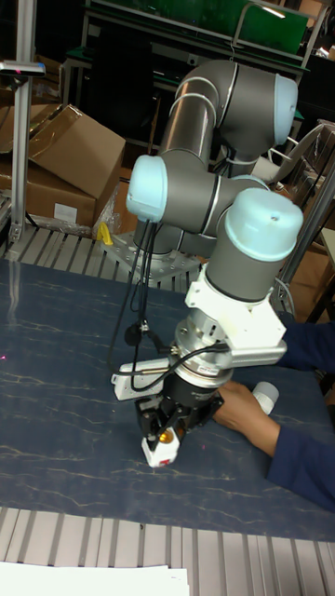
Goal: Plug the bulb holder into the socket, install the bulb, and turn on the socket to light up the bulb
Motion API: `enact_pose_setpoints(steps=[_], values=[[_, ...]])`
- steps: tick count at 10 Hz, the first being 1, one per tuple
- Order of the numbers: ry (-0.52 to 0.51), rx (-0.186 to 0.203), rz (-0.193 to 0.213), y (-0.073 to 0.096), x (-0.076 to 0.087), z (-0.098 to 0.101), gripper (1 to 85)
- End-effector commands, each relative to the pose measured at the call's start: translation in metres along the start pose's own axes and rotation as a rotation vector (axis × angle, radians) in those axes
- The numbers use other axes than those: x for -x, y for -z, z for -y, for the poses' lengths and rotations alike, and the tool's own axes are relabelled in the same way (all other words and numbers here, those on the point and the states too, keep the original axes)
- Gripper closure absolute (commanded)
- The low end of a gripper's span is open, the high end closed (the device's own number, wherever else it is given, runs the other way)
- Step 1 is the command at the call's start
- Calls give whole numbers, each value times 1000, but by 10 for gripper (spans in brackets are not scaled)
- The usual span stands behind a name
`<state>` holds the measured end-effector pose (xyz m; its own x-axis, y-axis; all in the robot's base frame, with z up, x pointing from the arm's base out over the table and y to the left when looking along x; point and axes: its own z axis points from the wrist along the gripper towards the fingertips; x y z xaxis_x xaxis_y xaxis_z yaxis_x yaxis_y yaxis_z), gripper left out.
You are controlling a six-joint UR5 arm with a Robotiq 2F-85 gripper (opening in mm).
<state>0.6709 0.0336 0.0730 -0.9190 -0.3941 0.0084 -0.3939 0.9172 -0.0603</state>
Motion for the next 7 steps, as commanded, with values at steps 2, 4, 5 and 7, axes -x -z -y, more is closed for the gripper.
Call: enact_pose_setpoints(steps=[2, 4, 5, 7], values=[[-16, 44, -53, -13, -40, -2, 843], [-24, 46, -44, -15, -52, 3, 843], [-33, 59, -40, -16, -53, 0, 843], [-37, 55, -27, -23, -57, 1, 843]])
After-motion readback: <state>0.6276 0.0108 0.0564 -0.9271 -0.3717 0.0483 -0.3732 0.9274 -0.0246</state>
